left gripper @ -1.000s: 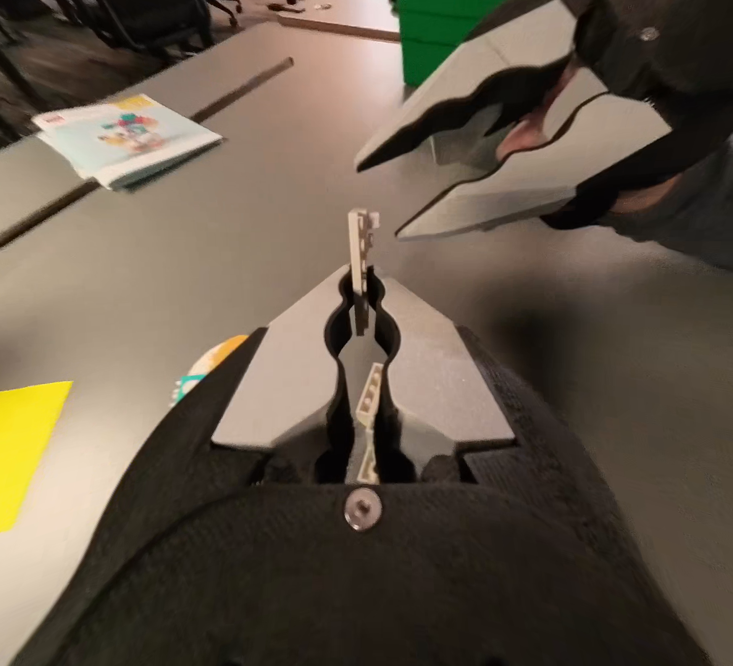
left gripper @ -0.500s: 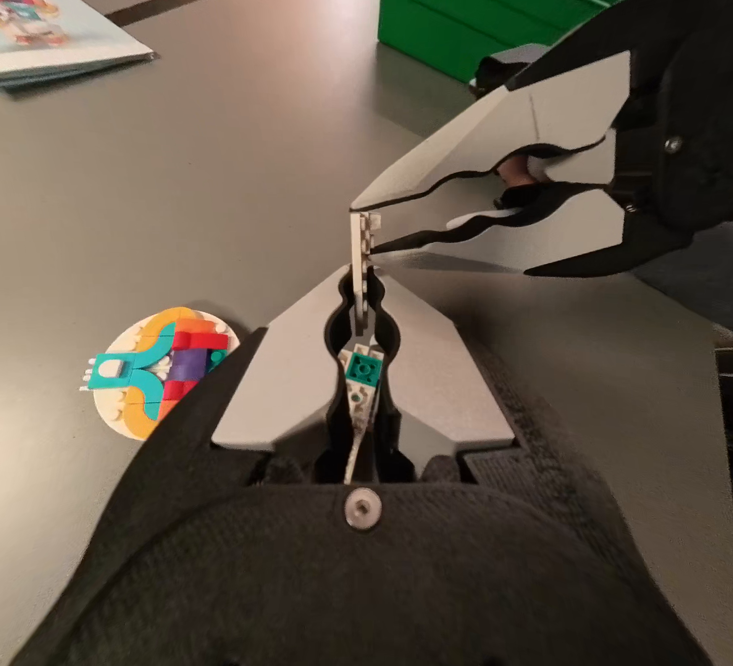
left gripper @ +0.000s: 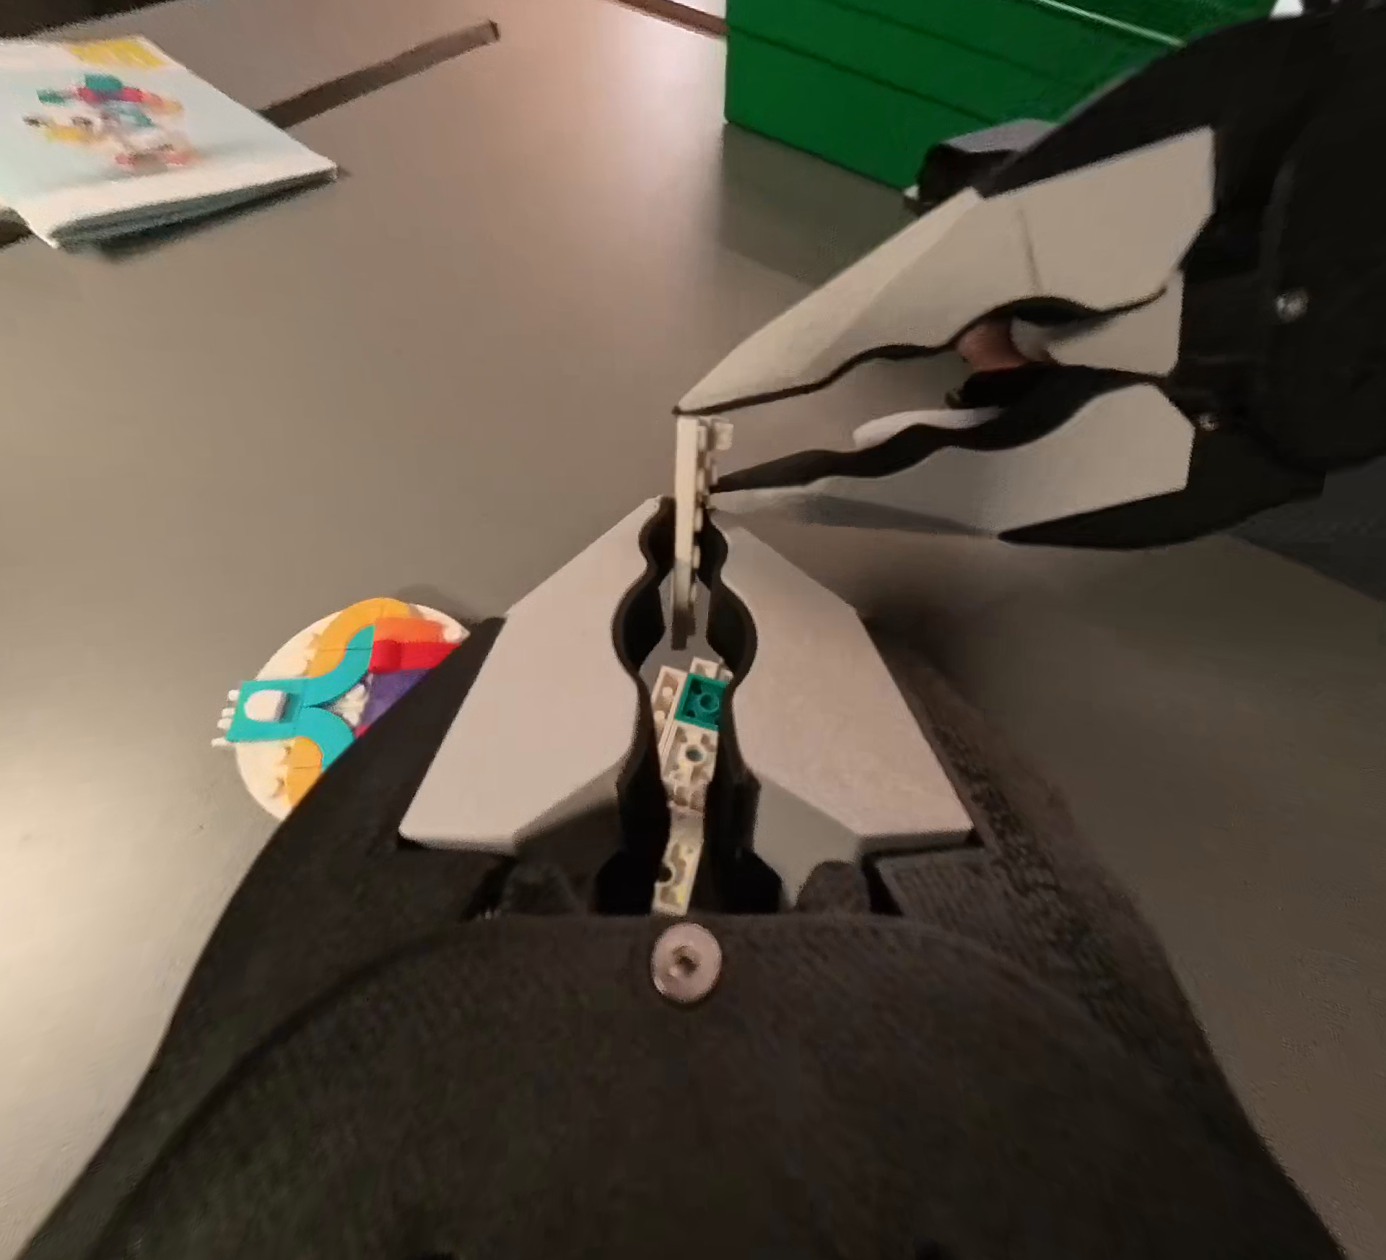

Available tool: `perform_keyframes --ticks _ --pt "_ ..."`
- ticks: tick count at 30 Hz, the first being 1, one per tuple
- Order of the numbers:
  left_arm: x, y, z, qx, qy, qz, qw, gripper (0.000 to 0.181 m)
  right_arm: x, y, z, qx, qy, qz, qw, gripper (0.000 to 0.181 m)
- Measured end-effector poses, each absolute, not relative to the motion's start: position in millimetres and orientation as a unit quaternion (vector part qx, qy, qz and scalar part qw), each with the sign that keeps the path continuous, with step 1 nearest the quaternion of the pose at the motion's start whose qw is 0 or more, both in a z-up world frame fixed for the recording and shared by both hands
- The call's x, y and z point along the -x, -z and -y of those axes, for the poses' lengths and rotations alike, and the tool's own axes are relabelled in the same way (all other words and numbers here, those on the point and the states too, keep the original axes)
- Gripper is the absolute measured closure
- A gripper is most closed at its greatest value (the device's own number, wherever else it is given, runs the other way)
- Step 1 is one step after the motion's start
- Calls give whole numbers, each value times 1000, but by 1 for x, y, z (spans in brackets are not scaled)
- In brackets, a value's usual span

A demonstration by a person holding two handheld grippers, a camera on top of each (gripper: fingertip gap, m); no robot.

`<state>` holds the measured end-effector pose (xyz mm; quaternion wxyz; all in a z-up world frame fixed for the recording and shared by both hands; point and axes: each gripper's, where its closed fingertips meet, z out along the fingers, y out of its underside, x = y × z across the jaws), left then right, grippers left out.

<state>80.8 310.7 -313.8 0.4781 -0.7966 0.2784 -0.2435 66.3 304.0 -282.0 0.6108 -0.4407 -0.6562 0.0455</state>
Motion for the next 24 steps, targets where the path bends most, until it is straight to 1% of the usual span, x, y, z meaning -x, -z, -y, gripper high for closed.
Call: perform_keyframes --ticks 2,3,5,7,10,11,14,17,24 --pt "-80 317 -311 801 244 -273 473 178 -67 285 -303 428 -24 664 613 169" --pt "-78 319 -312 803 232 -274 475 178 -68 284 -304 421 -13 664 617 181" --pt "-49 336 -323 833 149 -260 464 178 -71 267 -295 394 -31 651 649 181" --pt "-44 332 -320 830 227 -222 459 178 -71 263 -294 423 -86 631 644 181" --pt "-50 328 -320 824 220 -238 465 178 -67 277 -298 470 -145 626 605 181" --pt "-57 328 -318 822 221 -247 463 178 -67 280 -303 483 -144 623 598 181" --pt "-69 332 -315 821 236 -259 450 178 -65 283 -304 486 -144 622 596 181" --pt "-70 331 -315 819 238 -255 455 178 -66 291 -310 509 -138 621 580 175" --pt "-71 327 -318 812 219 -256 476 178 -63 292 -314 572 -220 563 554 177"
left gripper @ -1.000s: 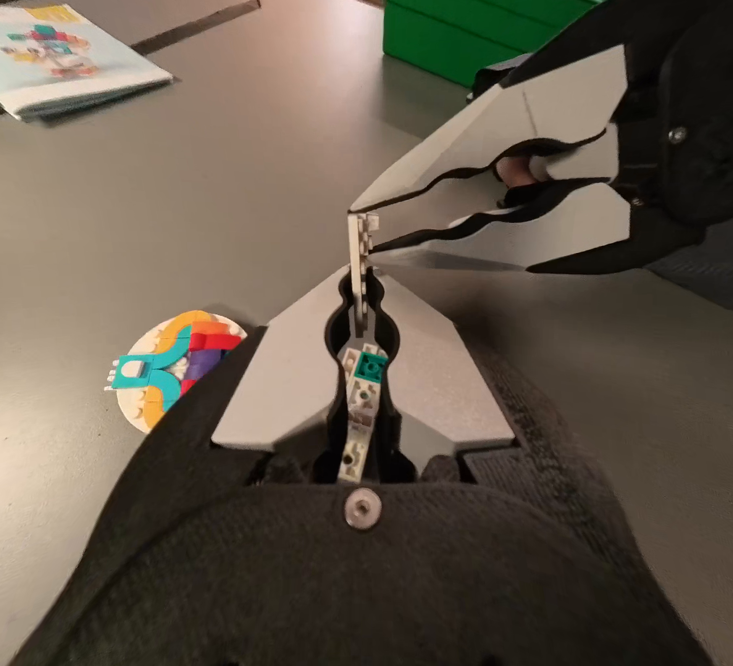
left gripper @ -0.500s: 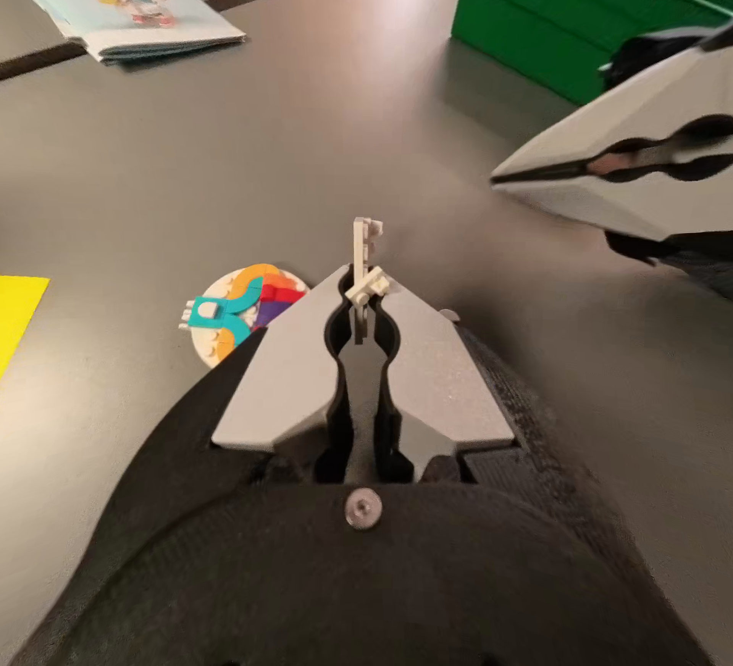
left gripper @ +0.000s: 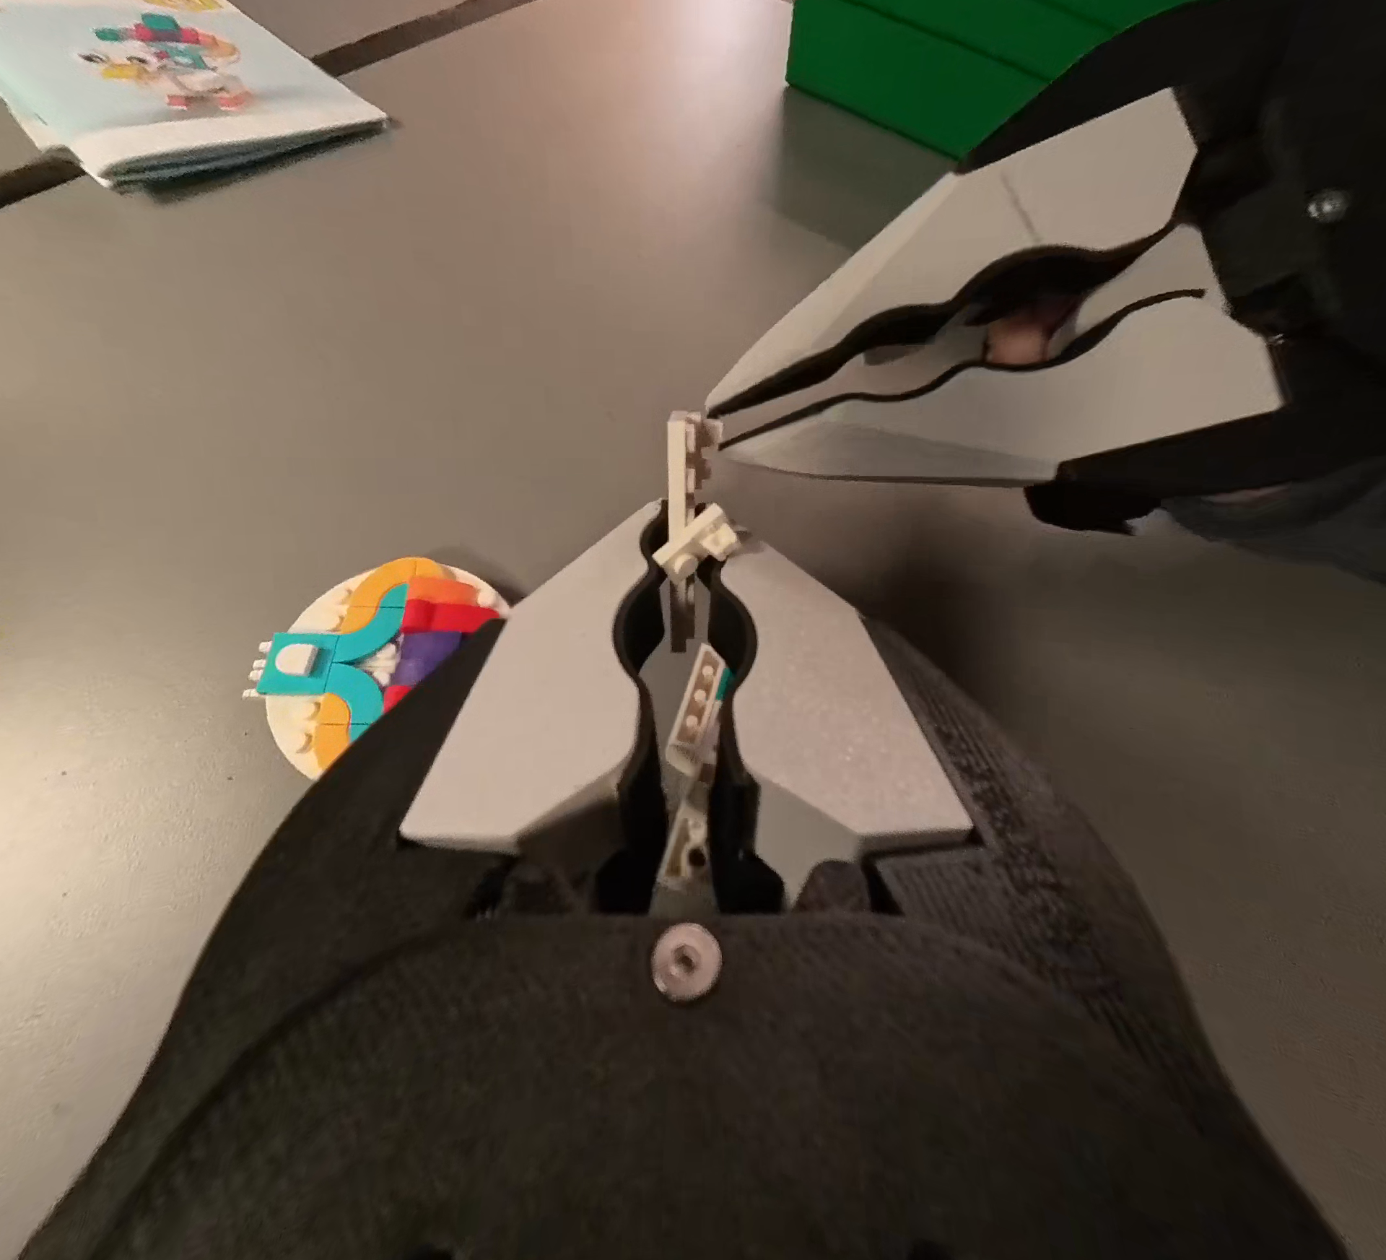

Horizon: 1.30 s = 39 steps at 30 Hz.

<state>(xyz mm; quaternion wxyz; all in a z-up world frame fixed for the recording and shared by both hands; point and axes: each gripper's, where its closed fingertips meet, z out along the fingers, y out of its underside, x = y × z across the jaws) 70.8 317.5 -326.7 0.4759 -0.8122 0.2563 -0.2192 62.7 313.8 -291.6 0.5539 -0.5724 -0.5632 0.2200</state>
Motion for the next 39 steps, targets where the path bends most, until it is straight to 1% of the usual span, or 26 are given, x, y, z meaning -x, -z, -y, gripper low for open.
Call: perform_keyframes --ticks 4,9,13,18,21,23,26,29,39 --pt "-68 318 -323 797 160 -265 519 178 -63 282 -318 622 -316 479 533 179" --pt "-65 310 -327 784 115 -267 548 178 -63 282 -320 640 -345 446 521 178" --pt "-64 309 -328 784 100 -271 549 178 -62 281 -320 648 -391 420 501 177" --pt "-63 311 -329 767 22 -318 556 178 -64 282 -321 661 -475 368 449 180" --pt "-62 310 -329 736 -57 -372 562 178 -65 283 -320 665 -525 337 410 180" --pt "-60 311 -330 718 -95 -399 562 178 -65 288 -319 671 -524 341 399 181" --pt "-56 315 -330 724 -105 -399 553 178 -63 294 -316 673 -495 374 403 181" --pt "-55 317 -329 741 -70 -380 549 178 -62 297 -315 672 -496 382 396 181" --pt "-56 322 -327 752 -44 -374 542 177 -63 303 -312 668 -459 430 399 181"
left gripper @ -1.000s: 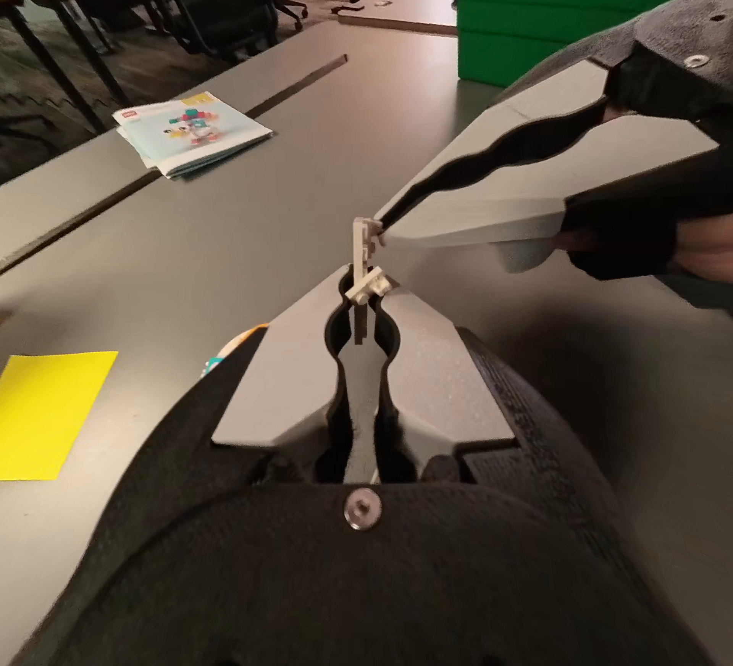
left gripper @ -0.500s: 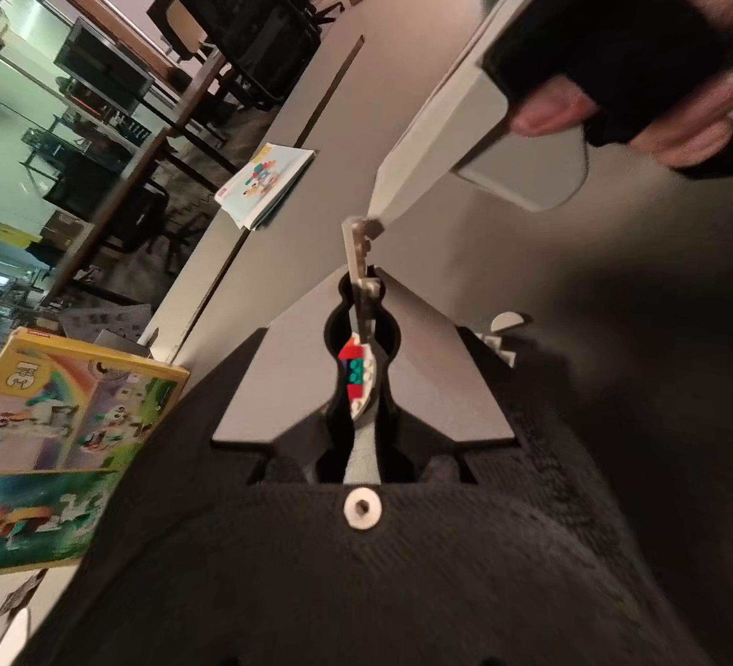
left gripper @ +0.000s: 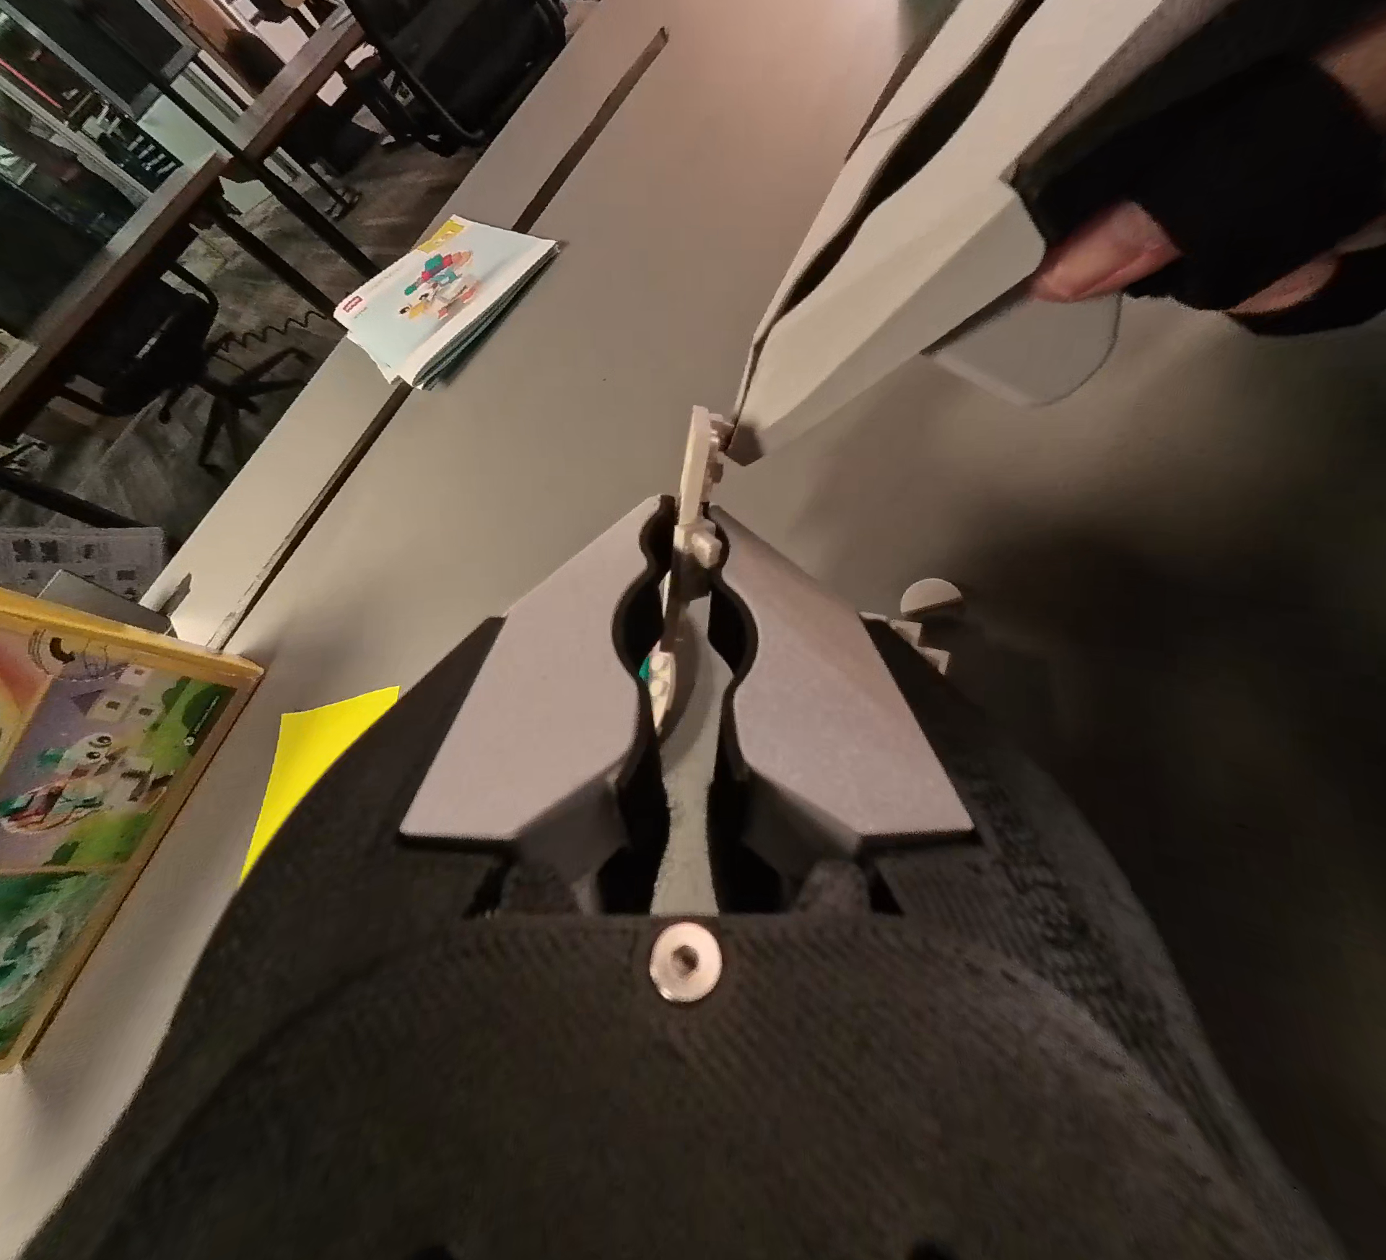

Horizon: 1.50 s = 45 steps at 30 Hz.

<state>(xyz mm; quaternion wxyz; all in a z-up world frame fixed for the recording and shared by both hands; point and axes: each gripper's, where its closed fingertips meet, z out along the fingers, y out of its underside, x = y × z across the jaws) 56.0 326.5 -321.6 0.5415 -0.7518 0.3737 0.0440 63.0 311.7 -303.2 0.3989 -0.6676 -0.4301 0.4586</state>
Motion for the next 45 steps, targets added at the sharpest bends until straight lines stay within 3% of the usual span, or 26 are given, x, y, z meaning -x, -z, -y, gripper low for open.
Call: perform_keyframes --ticks 13,17,20,26,32,37,45 --pt "-30 319 -329 766 -47 -324 553 178 -70 334 -296 673 -383 521 359 181" --pt "-11 315 -325 782 27 -271 560 178 -72 325 -295 663 -413 503 370 181" --pt "-27 314 -323 780 52 -279 558 178 -70 320 -297 649 -397 511 401 181" --pt "-35 309 -319 778 106 -270 557 178 -65 289 -300 568 -332 519 545 180" --pt "-59 307 -316 760 80 -308 566 178 -56 281 -302 617 -433 426 500 175" --pt "-61 308 -315 757 57 -322 566 178 -57 282 -305 636 -468 392 472 181" --pt "-14 299 -327 774 -24 -266 574 178 -62 296 -300 638 -391 456 482 181"
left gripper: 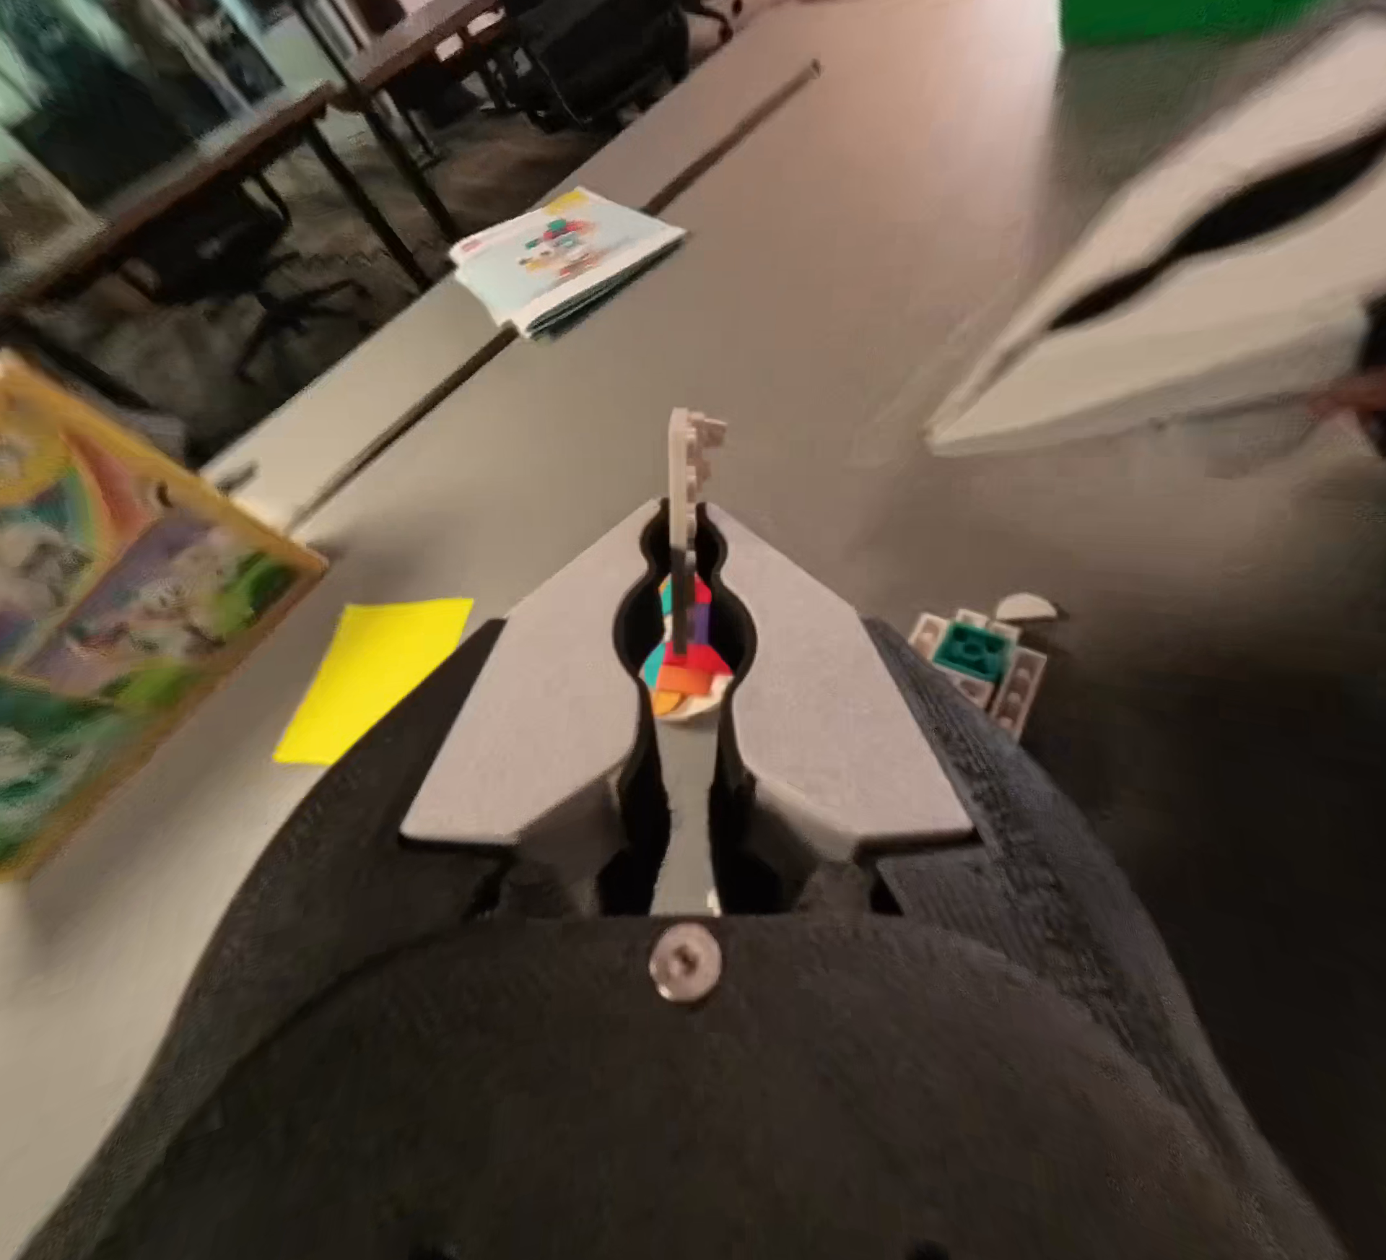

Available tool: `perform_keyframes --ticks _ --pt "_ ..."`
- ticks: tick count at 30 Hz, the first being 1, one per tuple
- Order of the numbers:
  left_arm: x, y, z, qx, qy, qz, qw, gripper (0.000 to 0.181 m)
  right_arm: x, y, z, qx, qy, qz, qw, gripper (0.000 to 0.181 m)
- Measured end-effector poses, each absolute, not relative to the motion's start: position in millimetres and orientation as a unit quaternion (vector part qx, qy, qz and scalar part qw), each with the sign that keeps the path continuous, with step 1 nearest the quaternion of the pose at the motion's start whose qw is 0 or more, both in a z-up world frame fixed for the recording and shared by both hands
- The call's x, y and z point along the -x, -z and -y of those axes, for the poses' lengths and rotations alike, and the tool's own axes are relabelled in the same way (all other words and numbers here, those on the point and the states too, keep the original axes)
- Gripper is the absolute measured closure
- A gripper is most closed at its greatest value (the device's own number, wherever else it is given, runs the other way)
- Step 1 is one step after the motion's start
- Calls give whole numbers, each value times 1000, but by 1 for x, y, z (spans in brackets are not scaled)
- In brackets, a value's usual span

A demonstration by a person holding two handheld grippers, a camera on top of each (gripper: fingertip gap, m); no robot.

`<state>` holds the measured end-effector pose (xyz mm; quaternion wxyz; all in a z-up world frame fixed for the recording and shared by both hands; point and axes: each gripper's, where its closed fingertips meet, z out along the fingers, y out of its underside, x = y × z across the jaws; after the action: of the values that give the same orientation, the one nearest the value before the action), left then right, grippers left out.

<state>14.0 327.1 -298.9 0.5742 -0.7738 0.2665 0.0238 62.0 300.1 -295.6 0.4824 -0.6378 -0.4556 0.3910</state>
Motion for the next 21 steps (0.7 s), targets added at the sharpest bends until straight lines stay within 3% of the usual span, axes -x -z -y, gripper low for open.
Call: perform_keyframes --ticks 2,9,21 --pt "-6 292 -326 777 42 -227 586 178 -60 296 -300 636 -392 458 482 181" --pt "-36 298 -321 767 73 -271 576 178 -56 274 -300 604 -432 424 518 175" --pt "-54 300 -318 731 -54 -358 579 178 -56 276 -304 638 -496 354 471 181"
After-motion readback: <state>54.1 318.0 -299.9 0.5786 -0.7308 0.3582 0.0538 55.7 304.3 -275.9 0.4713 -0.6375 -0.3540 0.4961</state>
